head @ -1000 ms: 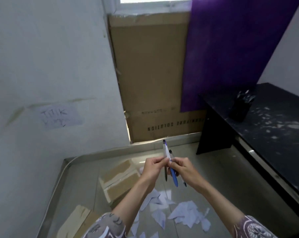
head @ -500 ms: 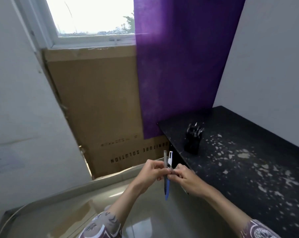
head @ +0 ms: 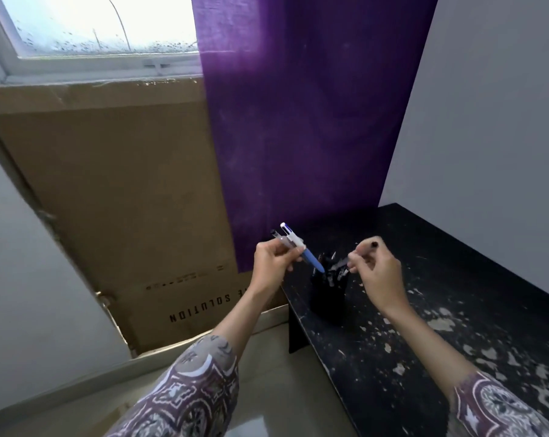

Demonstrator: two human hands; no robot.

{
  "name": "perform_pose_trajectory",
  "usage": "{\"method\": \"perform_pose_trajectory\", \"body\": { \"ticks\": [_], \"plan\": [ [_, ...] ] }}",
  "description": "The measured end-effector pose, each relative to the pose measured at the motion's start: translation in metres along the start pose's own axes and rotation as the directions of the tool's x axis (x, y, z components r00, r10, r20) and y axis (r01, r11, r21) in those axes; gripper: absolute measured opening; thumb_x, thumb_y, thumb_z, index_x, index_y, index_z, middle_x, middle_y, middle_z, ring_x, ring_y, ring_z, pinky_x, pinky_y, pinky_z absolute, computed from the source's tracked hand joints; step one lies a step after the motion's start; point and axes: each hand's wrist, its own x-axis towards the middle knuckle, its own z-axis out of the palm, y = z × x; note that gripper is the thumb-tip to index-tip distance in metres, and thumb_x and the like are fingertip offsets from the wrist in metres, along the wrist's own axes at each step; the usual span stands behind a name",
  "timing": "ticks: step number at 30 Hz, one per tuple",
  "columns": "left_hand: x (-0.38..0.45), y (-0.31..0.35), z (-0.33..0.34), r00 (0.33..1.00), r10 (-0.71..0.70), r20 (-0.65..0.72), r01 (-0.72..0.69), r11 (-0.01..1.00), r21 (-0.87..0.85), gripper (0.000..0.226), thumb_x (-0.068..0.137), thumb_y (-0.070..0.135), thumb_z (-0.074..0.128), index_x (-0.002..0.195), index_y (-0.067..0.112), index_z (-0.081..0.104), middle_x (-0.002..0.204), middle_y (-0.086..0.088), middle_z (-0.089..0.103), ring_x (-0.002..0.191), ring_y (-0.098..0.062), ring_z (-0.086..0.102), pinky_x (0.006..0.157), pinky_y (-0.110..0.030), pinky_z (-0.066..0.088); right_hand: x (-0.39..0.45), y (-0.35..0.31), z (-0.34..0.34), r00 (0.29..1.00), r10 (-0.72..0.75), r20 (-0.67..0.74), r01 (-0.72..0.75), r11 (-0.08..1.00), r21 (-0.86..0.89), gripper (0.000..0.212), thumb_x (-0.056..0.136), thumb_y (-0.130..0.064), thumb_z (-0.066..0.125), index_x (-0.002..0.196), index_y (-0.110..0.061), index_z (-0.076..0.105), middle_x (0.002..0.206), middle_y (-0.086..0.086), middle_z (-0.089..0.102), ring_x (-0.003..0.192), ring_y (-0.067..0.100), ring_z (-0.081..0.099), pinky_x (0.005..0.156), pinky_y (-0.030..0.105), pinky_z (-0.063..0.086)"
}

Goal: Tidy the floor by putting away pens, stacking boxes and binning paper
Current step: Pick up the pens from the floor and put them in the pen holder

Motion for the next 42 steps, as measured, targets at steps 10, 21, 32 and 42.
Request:
{"method": "perform_pose_trajectory", "body": {
  "ticks": [10,21,32,42],
  "plan": [
    [0.040,-0.038,0.035,1.000,-0.009,0.003,0.008,0.980,0.198,0.017,0.084,0.006,0.065,0.067,0.009,0.067,0.082,-0.005,0.068,0.044,0.002,0.051,0.051,-0.011,0.044,0.047,0.058,0.028,0.952,0.112,0.283,0.005,0.924,-0.383,0.013,0.088,-0.017,0.059,0.080,-0.007,0.060,0.080,0.003,0.055,0.083,0.020,0.052,0.064,0.022,0.039],
    [0.055,-0.046,0.047,0.967,-0.017,0.255,-0.078,0.930,0.359,0.014,0.086,0.005,0.061,0.073,0.002,0.065,0.064,0.004,0.058,0.052,0.007,0.052,0.054,-0.009,0.042,0.062,0.043,0.033,0.974,0.004,0.229,-0.001,1.000,-0.010,0.045,0.090,-0.024,0.056,0.132,-0.032,0.046,0.107,-0.008,0.055,0.095,0.005,0.054,0.079,0.017,0.045],
    [0.066,-0.040,0.037,0.949,0.019,0.315,-0.130,0.933,0.336,0.007,0.090,0.006,0.056,0.092,0.002,0.060,0.074,-0.009,0.066,0.057,-0.003,0.059,0.051,-0.018,0.048,0.071,0.050,0.031,0.973,-0.135,0.188,0.179,0.953,-0.243,0.014,0.092,-0.019,0.054,0.097,-0.010,0.065,0.079,0.009,0.059,0.064,0.012,0.051,0.058,0.021,0.041],
    [0.057,-0.073,0.047,0.933,0.002,0.361,-0.226,0.782,0.580,0.019,0.094,0.023,0.050,0.091,0.010,0.062,0.093,0.000,0.055,0.091,-0.015,0.048,0.087,-0.041,0.047,0.045,0.091,0.043,0.917,0.039,0.398,0.260,0.697,-0.668,0.035,0.098,-0.035,0.035,0.120,-0.026,0.059,0.125,-0.001,0.040,0.116,0.016,0.030,0.094,0.029,0.020]
  ]
}}
